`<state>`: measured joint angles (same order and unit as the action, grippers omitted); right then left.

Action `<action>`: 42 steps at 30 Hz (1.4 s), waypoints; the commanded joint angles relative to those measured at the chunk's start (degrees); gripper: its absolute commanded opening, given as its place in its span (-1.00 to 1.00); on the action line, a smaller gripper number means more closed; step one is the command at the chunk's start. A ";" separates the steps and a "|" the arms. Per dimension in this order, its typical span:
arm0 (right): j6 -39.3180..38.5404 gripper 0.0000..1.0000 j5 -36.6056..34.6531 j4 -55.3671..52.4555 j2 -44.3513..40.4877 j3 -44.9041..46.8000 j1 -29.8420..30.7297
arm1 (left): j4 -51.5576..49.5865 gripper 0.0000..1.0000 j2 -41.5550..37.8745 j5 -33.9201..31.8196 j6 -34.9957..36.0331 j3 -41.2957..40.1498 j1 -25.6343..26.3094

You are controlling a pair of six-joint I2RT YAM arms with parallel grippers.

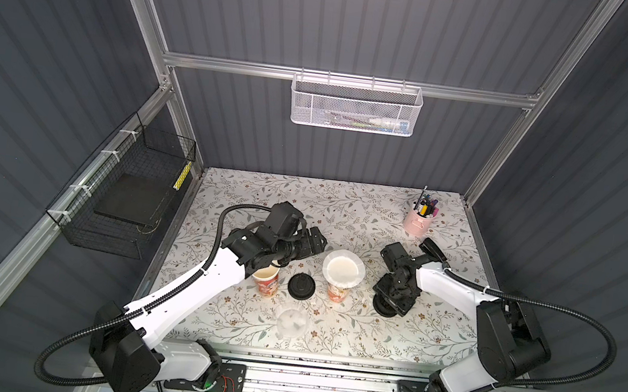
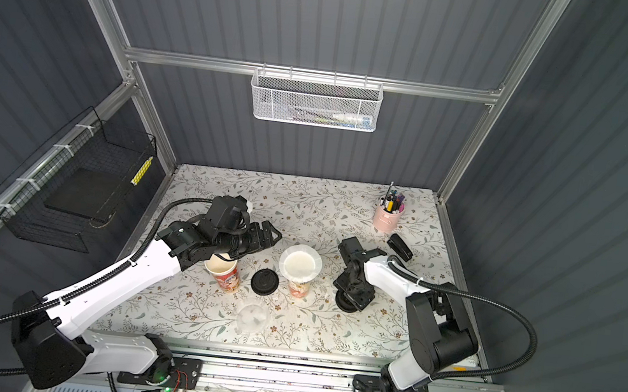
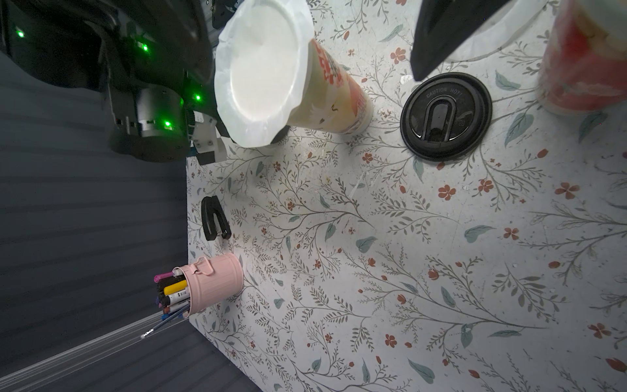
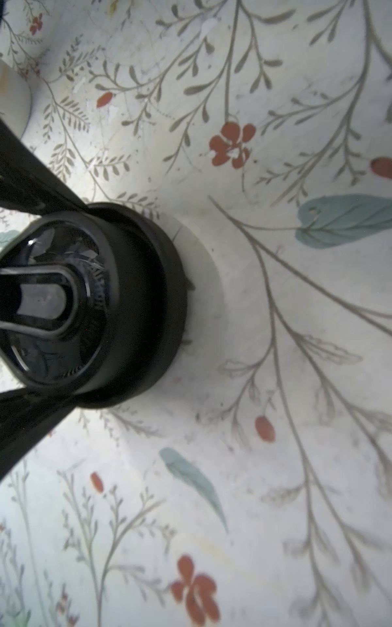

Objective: Put the leak-proof paper on the milk tea cups
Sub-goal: Pick up the cup lid from the center of the board, then secure the cup lid on the cup.

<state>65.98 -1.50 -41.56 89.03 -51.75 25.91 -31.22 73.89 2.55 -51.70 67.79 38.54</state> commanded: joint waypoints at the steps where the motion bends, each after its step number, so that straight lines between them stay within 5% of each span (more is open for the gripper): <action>1: -0.29 0.45 -2.28 -3.94 -4.71 0.68 -0.02 | -0.59 0.82 0.02 0.35 0.02 1.12 -0.47; 12: -7.90 0.39 -5.85 -13.90 -16.17 -6.25 0.64 | -0.45 0.82 0.56 0.79 0.34 2.22 -0.76; 24: -27.65 0.33 -7.85 -27.33 -16.89 -25.84 3.27 | -0.94 0.82 -1.07 0.09 0.50 2.26 -1.33; 42: -38.93 0.39 -2.23 -42.66 3.38 -58.01 18.49 | -0.51 0.82 -3.17 0.53 -0.13 -0.66 -1.81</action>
<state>29.28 -4.27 -80.40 90.02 -107.07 42.83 -31.22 72.25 2.74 -51.70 67.99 37.12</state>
